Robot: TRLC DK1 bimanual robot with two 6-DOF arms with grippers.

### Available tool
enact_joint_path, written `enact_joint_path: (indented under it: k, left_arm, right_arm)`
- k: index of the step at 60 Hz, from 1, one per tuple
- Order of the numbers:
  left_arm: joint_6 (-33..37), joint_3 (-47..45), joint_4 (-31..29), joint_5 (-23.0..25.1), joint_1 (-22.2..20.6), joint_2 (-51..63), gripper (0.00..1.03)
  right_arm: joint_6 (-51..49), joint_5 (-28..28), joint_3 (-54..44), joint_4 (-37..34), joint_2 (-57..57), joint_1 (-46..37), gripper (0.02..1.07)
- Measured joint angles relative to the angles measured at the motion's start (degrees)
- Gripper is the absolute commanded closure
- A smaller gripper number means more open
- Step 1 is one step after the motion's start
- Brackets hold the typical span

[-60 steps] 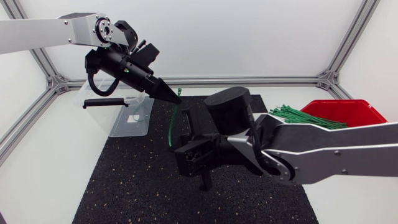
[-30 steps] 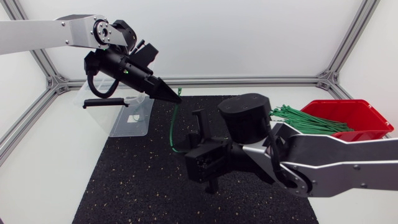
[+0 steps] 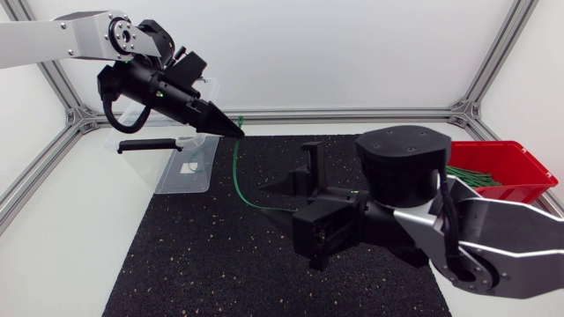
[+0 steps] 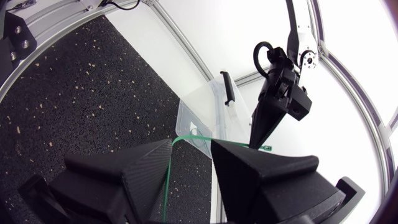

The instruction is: Take a green cable tie from the red box, thread the tail through the head to close it, then place it in the transparent bin on the left.

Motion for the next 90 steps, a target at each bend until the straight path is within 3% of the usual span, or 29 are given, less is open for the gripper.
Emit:
enact_joint_path:
  k: [30, 43, 61, 74, 90]
  left_arm:
    - [10.3, 0.7, -5.7, 1.5, 1.5, -1.2, 1.0]
    - [15.2, 1.9, -9.4, 3.7, 0.0, -1.2, 1.0]
    - [16.1, 4.1, -10.3, 5.3, -6.8, 3.7, 1.0]
    - [17.2, 17.5, -19.1, 8.0, -7.9, 14.5, 1.0]
    - [18.0, 25.8, -24.0, 9.7, -8.7, 22.4, 1.0]
  right_arm:
    - [-4.8, -1.4, -1.0, -4.0, -8.0, -8.8, 0.53]
    - [-8.9, -1.5, -2.5, 3.8, -1.0, -12.5, 0.53]
    - [-12.9, -1.4, -5.6, 10.1, 3.7, -13.6, 0.53]
    - [-19.3, 0.6, -12.2, 22.5, 9.4, -13.2, 0.53]
    - [-22.9, 3.0, -14.7, 27.1, 15.9, -8.6, 0.53]
